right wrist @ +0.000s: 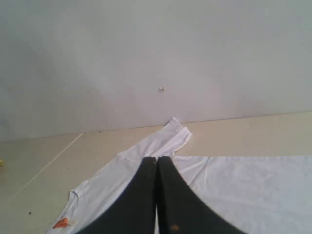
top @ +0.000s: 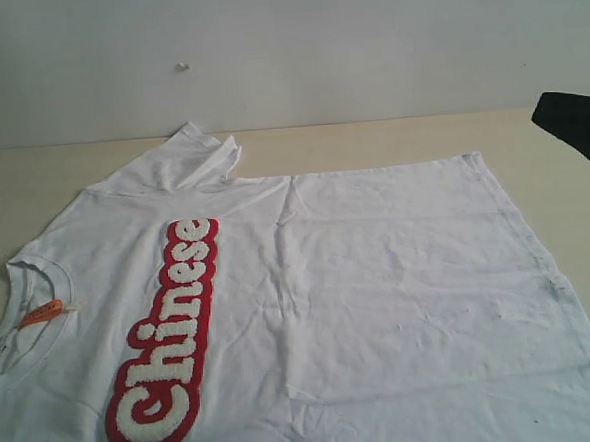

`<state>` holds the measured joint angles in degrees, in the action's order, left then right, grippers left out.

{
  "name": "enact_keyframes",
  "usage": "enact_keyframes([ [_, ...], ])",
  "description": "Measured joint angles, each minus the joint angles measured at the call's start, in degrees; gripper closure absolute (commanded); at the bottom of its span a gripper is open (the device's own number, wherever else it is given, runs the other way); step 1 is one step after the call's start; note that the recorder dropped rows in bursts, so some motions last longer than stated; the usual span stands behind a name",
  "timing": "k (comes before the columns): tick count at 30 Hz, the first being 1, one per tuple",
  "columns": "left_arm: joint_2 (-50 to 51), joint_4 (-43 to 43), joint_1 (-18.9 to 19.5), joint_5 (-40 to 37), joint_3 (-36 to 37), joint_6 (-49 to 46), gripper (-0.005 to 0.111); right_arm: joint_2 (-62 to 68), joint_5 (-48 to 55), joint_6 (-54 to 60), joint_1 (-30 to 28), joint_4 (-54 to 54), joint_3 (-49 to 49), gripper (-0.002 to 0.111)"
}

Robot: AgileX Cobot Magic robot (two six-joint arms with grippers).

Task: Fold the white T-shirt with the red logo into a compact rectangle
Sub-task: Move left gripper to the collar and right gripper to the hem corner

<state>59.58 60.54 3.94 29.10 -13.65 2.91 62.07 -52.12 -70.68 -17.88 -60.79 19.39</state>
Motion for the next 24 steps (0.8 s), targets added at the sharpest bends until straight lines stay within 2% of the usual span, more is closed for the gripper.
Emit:
enact_keyframes([
  [4, 0.0, -4.7, 0.0, -5.1, 0.0, -10.2, 0.107, 0.0, 0.0, 0.0, 0.0, 0.0, 0.0, 0.108],
  [9, 0.0, -9.4, 0.0, -7.9, -0.6, -15.8, 0.107, 0.0, 0.0, 0.0, 0.0, 0.0, 0.0, 0.108],
  [13, -0.1, -4.2, 0.0, -12.4, -1.1, -16.8, 0.107, 0.0, 0.0, 0.0, 0.0, 0.0, 0.0, 0.108],
  [16, -0.4, -0.1, -1.8, -17.4, -1.7, -16.4, 0.107, 0.0, 0.0, 0.0, 0.0, 0.0, 0.0, 0.108],
  [18, -0.7, -4.4, -3.5, -21.2, -2.1, -19.0, 0.107, 0.0, 0.0, 0.0, 0.0, 0.0, 0.0, 0.108],
  [19, -1.3, -9.6, -4.7, -23.3, -2.6, -22.3, 0.107, 0.0, 0.0, 0.0, 0.0, 0.0, 0.0, 0.108],
  [21, -2.2, -19.0, -6.4, -27.5, -3.2, -32.7, 0.107, 0.0, 0.0, 0.0, 0.0, 0.0, 0.0, 0.108],
  [24, -4.1, -36.8, -9.8, -36.0, -4.0, -55.5, 0.107, 0.0, 0.0, 0.0, 0.0, 0.0, 0.0, 0.108],
])
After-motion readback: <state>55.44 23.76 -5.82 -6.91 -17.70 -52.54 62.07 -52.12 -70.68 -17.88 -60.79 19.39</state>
